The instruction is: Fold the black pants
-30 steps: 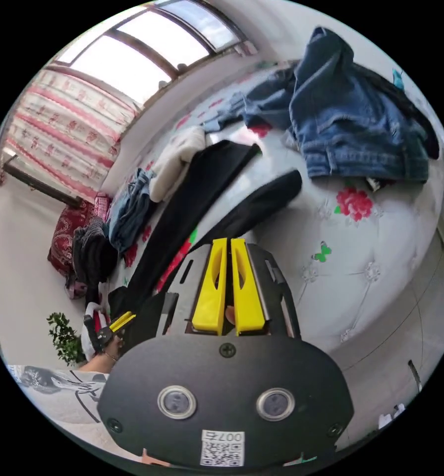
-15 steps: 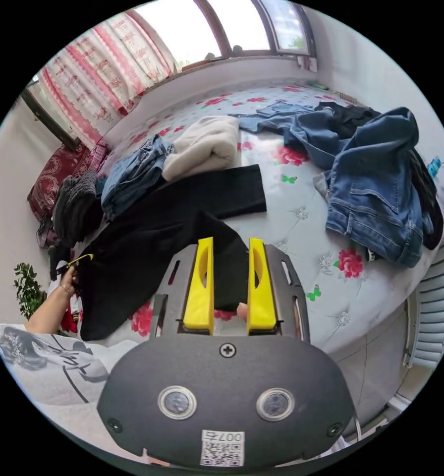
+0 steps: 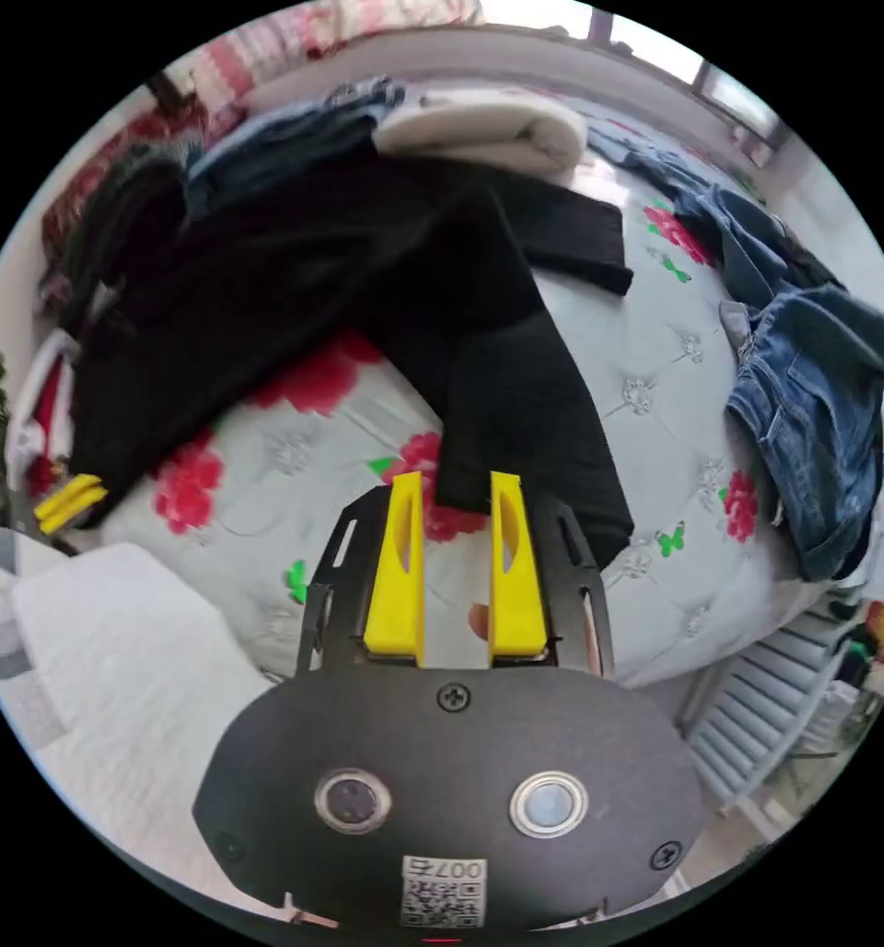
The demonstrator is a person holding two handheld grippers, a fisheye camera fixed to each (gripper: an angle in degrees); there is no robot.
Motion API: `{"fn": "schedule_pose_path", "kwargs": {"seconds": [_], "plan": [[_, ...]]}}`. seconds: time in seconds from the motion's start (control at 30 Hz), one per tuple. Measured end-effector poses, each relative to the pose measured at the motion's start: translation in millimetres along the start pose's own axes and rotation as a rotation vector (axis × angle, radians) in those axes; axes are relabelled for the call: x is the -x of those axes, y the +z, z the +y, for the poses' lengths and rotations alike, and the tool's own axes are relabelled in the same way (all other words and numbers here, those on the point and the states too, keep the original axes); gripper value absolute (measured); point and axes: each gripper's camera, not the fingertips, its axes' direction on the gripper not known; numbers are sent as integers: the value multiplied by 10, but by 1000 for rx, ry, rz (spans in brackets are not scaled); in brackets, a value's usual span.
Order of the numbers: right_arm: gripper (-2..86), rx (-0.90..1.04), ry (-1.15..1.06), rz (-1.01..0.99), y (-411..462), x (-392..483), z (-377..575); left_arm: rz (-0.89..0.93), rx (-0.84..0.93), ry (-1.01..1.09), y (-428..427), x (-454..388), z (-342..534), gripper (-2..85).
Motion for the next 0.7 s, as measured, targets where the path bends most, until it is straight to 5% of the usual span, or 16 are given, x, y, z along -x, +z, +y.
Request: {"fn": "schedule_pose_path", "kwargs": {"seconds": [0.23, 0.37, 0.57, 0.7], "plan": [[13, -254, -116, 417, -932, -431, 56, -43, 119, -86, -208, 556, 155, -8], [3, -527, -117, 294, -1864, -872, 552, -25, 22, -165, -604, 789, 447, -9], [0, -251, -67, 113, -1307, -1158, 638, 17, -30, -250, -688, 956, 624, -9], [-1, -387, -50, 98, -1639, -1098, 259, 21, -114, -267, -906, 1165, 383, -9]]}}
